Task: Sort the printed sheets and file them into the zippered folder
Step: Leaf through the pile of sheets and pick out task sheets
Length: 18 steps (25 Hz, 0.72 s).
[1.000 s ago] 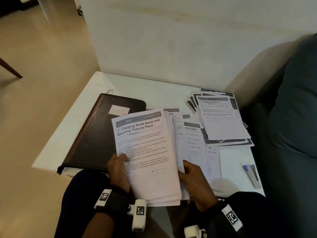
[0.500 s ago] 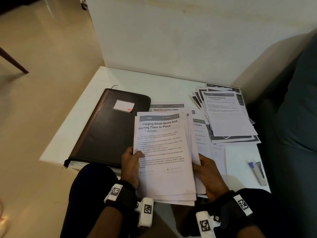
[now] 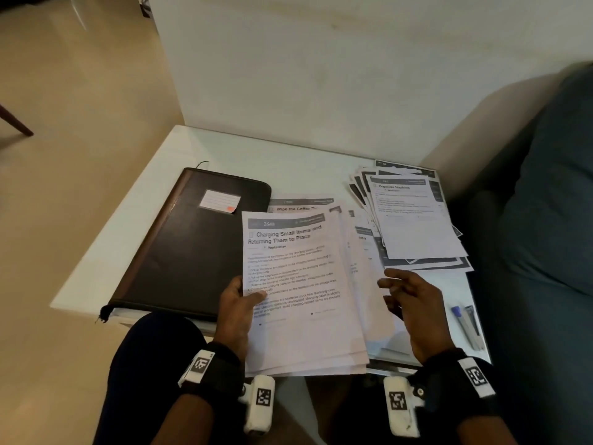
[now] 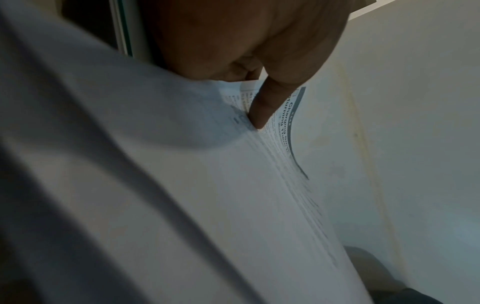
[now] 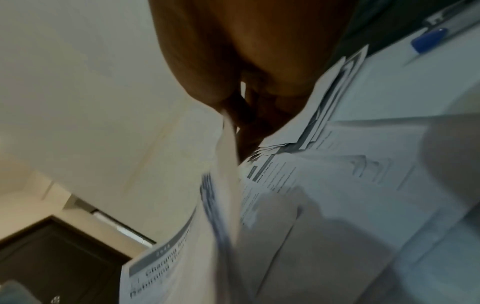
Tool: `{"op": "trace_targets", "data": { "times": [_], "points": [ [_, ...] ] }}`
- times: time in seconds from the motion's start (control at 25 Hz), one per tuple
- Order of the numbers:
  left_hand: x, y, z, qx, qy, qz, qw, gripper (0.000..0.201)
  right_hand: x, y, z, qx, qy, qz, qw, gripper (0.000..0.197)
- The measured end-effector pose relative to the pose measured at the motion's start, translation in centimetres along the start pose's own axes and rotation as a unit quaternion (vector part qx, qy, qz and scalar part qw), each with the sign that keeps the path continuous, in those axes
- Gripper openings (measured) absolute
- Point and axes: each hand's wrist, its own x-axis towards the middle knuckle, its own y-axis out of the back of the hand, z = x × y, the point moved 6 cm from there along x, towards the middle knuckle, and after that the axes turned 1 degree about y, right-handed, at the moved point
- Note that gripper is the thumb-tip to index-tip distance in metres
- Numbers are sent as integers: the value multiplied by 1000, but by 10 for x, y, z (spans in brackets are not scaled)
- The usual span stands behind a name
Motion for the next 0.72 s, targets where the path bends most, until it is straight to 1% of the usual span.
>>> {"op": "trace_targets", "data": {
  "times": [0.04,0.08,0.16,0.2,0.24,0.36,0.44,0.52,0.56,0.64,0.72],
  "points": [
    [2,-1,-2,-1,2,1,1000,34,0,-3,3,20,-34,-17,999,24],
    [4,-2,-3,2,3,0,1000,35,0,-11,10,23,-77,-40,996,20],
    [4,-7,-5,16,0,-8,1000,34,6,-26,37,13,-153,-74,985,34],
    [3,-8,-5,22,0,-11,1000,34,11,-33,46,14,-166,-77,983,36],
    [3,-8,-7,27,2,-14,1000,34,19,-38,53,9,-156,-75,985,34],
    [3,-5,-6,35,5,-11,999,32,41,-37,52,-80,-59,-62,993,18],
    [7,-3,-7,28,7,0,1000,32,50,-21,33,-163,9,-32,986,18],
    [7,-3,-6,26,9,6,1000,33,53,6,-3,-228,82,5,970,16],
    [7,-3,-7,25,9,7,1000,34,51,21,-24,-239,115,26,964,14],
    [7,-5,-8,25,9,8,1000,37,41,51,-69,-214,154,56,963,14],
    [5,-7,-6,29,12,10,999,38,34,70,-96,-156,151,60,974,14]
  ]
}}
